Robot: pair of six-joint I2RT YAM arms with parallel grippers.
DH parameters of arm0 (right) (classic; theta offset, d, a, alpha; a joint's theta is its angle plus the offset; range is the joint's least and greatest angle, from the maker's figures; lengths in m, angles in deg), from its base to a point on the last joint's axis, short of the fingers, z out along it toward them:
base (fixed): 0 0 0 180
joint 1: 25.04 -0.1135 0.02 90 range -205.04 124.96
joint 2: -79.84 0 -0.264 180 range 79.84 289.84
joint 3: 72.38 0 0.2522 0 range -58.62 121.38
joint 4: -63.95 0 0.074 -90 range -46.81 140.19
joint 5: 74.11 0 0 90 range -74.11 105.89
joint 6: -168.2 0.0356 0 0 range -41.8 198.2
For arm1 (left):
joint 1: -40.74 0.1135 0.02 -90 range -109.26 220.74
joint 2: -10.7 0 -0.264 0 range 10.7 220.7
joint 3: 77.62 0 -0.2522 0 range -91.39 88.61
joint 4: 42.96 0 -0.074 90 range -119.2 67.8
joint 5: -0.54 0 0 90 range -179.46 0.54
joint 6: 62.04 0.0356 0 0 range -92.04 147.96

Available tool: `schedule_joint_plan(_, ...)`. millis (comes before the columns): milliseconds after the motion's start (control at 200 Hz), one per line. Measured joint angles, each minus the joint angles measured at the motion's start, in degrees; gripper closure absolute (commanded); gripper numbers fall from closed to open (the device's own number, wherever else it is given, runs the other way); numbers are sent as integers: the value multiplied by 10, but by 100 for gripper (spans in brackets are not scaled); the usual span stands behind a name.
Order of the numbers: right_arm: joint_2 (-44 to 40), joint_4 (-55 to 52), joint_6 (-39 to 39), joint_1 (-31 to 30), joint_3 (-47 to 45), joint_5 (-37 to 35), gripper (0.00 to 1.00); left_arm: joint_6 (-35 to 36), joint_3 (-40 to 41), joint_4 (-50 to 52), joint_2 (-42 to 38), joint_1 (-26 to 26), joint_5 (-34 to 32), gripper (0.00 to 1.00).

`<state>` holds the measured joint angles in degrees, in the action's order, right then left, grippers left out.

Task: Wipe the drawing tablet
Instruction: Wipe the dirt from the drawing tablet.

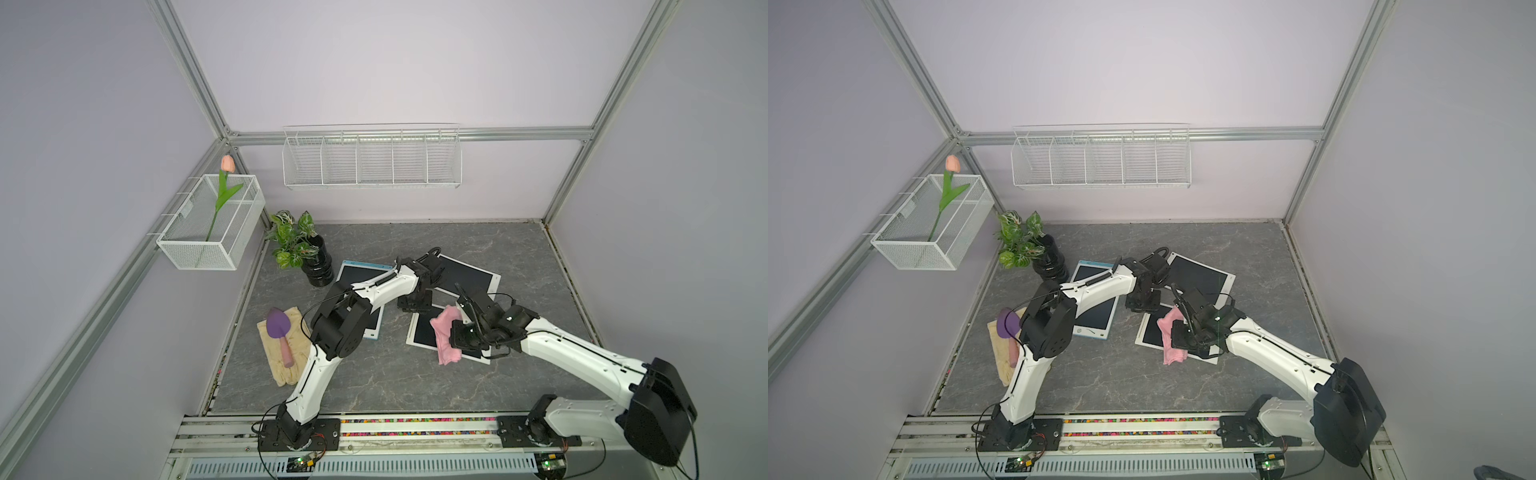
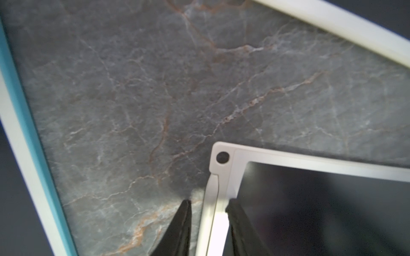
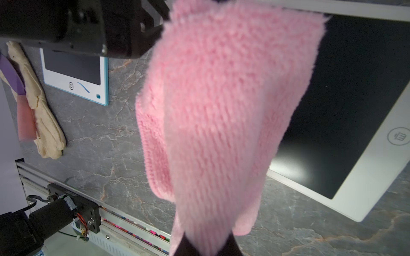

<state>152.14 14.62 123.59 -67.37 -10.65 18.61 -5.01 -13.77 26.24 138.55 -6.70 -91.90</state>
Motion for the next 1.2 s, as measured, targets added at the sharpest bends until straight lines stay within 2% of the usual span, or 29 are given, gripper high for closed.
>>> schedule_joint_plan(215, -1, -12, 45, -9, 0, -46, 93, 33, 5, -7, -2, 19, 28, 70)
schedule_joint_plan(425, -7, -35, 66, -10, 0, -78, 93, 54, 15, -12, -8, 42, 41, 76)
schedule_joint_plan(765, 11, -35, 69, -15, 10, -81, 93, 67, 20, -16, -11, 42, 42, 81)
schedule_joint_plan(1200, 73, -28, 69, -51, 65, -89, 93, 71, 22, -16, -12, 43, 40, 81)
